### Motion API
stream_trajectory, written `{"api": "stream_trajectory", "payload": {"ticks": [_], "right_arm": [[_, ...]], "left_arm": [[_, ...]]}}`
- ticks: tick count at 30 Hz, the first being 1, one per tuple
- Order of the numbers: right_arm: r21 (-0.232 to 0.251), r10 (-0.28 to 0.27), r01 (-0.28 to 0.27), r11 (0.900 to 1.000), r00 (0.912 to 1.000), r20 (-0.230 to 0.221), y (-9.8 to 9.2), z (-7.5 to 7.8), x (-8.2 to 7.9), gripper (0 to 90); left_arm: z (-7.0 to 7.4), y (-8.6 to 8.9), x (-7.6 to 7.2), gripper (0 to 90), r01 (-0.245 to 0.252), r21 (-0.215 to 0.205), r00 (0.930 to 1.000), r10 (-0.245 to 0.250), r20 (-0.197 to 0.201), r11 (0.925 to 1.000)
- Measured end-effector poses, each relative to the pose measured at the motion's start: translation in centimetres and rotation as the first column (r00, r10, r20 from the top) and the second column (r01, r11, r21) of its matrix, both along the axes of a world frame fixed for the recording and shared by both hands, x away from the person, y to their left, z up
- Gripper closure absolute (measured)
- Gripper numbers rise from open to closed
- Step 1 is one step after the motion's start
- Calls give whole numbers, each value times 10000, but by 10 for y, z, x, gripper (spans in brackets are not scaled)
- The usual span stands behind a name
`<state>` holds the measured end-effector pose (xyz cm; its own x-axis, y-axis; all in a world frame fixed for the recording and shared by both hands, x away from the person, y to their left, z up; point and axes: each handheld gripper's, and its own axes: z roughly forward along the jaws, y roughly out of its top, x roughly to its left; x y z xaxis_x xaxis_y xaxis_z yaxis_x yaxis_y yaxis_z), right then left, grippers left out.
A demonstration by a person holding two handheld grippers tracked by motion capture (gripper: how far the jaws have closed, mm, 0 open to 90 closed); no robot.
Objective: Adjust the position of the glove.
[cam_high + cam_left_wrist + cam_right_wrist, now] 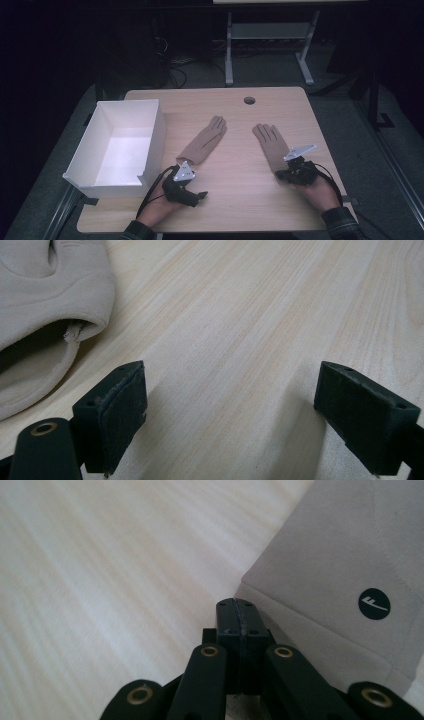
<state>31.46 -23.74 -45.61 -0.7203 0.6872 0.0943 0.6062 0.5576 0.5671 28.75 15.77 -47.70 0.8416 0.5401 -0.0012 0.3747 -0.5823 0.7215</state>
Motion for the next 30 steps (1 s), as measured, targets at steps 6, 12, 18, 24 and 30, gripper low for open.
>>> {"api": "stream_trajectory", "payload": {"ticks": [6, 12, 18, 24, 30], "right_arm": [[-117, 206, -207, 9997, 9998, -32, -11, 1, -17, 898], [-126, 97, -99, 9999, 9999, -139, -24, 2, -28, 897], [-119, 86, -87, 9999, 9999, -82, -27, 3, -31, 855], [258, -155, 145, 9996, 9991, 385, -22, 15, -25, 809], [349, -213, 186, 9992, 9967, 788, -8, 21, -6, 762]], "left_arm": [[0, 0, 0, 130, -11, 5, 10000, 11, 14, 10000], [0, 0, 0, 130, -43, -24, 10000, 43, 17, 10000], [0, 0, 0, 130, -48, -31, 10000, 48, 17, 10000], [0, 0, -1, 130, -60, -30, 10000, 60, 7, 10000], [0, 0, -1, 130, -63, -23, 10000, 63, 1, 10000]]}}
